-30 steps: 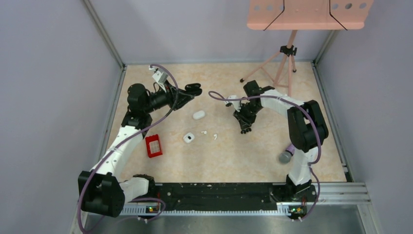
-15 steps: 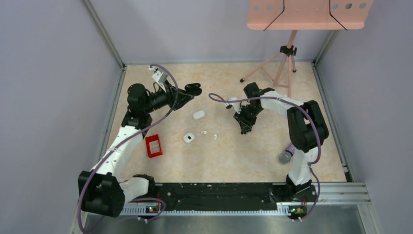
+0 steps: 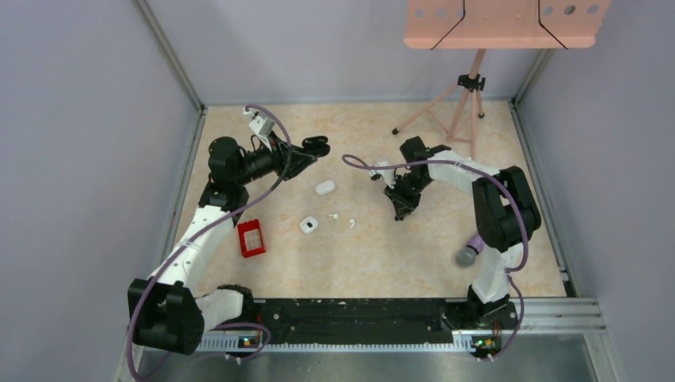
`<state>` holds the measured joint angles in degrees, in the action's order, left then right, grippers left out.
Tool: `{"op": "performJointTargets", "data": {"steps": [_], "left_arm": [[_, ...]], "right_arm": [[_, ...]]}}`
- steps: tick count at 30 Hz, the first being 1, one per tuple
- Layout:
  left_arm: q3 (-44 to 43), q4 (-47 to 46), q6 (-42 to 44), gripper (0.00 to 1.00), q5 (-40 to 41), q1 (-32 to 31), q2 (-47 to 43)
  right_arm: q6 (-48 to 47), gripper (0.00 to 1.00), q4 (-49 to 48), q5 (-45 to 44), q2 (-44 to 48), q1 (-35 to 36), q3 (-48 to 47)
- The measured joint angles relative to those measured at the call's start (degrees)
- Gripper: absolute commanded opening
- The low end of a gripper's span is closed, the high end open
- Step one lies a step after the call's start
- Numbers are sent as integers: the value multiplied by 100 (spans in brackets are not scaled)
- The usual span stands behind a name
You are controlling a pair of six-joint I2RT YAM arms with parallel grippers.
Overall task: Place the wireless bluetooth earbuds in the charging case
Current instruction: Pick up the earbud from the center of the board, then place the earbud in the charging case.
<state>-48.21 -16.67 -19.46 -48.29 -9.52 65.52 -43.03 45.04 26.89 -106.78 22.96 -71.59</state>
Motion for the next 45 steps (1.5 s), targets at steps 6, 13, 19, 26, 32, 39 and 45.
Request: {"op": "performJointTargets", "data": {"steps": [6,13,19,26,32,39,45], "left_arm": [[0,-4,-20,0,0,0,0],[2,-46,-17,0,-9,0,35],[0,-223,-13,0,-227,-2,271],[0,-538,-17,0,-660,-229,612],[-44,-776,44,0,-1025,-496,627],[-46,-942,254,0,-1259,-599,625],[-46,-1043,293,0,-1279,-645,623]], "right_arm": [[0,0,33,57,28,-2,0],[-2,0,289,179,380,-15,-20],[-46,0,748,721,1611,-15,-595],[302,0,837,1104,2216,452,-2693],[737,0,809,1104,1808,1257,-4118],[1049,0,857,1003,1075,1622,-4597],[1073,0,962,1010,922,1829,-4597]]}}
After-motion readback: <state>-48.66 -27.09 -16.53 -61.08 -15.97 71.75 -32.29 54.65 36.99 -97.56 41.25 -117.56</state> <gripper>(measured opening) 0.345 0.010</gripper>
